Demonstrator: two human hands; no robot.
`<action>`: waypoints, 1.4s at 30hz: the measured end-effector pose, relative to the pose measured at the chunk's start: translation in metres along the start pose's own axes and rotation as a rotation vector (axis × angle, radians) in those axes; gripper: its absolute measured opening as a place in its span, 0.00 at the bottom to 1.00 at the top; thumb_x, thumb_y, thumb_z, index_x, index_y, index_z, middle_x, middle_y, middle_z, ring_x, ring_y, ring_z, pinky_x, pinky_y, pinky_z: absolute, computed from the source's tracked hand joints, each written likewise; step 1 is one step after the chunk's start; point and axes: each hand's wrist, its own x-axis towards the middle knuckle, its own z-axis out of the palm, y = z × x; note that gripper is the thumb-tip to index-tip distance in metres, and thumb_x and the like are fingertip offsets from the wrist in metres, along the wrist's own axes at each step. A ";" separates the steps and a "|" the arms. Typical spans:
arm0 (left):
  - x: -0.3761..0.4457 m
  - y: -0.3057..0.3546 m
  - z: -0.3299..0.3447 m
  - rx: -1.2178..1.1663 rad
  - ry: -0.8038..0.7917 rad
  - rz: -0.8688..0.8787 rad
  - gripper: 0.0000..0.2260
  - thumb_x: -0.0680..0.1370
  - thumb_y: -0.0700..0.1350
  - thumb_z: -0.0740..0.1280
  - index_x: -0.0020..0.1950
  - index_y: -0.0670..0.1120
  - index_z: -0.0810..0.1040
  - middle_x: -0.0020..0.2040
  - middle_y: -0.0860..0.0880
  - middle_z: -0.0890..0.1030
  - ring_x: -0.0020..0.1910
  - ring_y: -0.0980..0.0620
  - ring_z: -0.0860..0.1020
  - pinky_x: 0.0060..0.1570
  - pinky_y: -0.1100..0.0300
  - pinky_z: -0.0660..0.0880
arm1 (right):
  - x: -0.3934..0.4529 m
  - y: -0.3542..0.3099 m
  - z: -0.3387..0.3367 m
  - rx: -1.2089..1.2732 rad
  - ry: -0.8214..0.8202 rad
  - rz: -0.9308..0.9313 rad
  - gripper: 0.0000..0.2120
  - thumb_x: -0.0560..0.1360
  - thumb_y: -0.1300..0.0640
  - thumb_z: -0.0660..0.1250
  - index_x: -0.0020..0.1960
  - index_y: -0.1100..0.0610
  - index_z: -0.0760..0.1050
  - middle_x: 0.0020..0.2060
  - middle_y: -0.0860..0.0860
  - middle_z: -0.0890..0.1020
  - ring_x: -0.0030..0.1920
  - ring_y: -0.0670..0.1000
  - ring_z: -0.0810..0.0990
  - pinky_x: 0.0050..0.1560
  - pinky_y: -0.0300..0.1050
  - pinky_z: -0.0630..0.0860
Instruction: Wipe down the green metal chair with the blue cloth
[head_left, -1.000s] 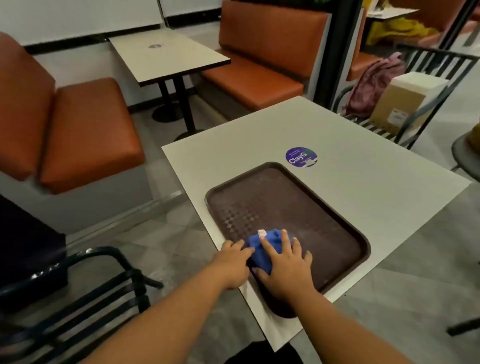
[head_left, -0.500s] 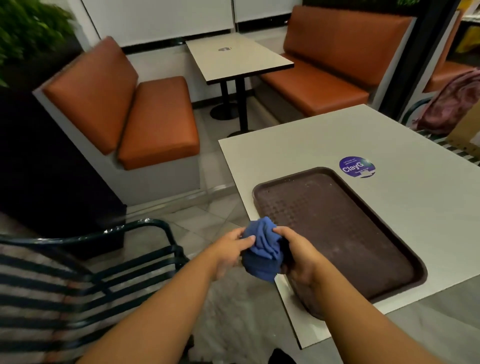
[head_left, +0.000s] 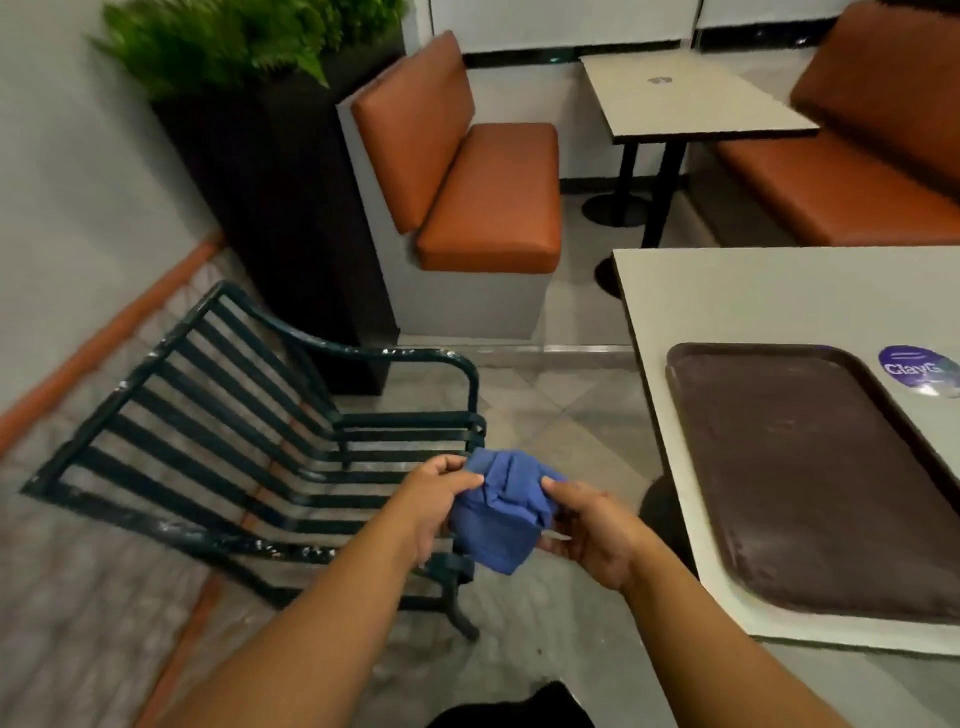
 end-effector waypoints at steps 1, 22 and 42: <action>-0.005 -0.007 -0.011 -0.015 0.019 -0.007 0.04 0.76 0.38 0.66 0.45 0.47 0.77 0.44 0.44 0.81 0.42 0.48 0.77 0.37 0.58 0.72 | 0.000 0.007 0.011 0.023 -0.026 0.003 0.09 0.76 0.54 0.67 0.53 0.55 0.79 0.42 0.51 0.84 0.45 0.51 0.80 0.53 0.51 0.75; 0.046 -0.186 -0.101 0.178 0.173 -0.347 0.09 0.73 0.44 0.70 0.52 0.51 0.77 0.47 0.49 0.80 0.47 0.50 0.78 0.50 0.54 0.76 | 0.083 0.163 0.073 0.207 -0.012 0.417 0.17 0.78 0.55 0.58 0.57 0.66 0.77 0.48 0.64 0.83 0.49 0.59 0.82 0.57 0.54 0.75; 0.133 -0.215 -0.117 -0.428 0.528 -0.496 0.08 0.79 0.38 0.61 0.55 0.40 0.76 0.40 0.45 0.80 0.37 0.50 0.78 0.35 0.58 0.75 | 0.207 0.230 0.105 -1.354 0.009 -0.369 0.26 0.78 0.35 0.48 0.73 0.40 0.59 0.74 0.53 0.62 0.72 0.62 0.60 0.71 0.58 0.60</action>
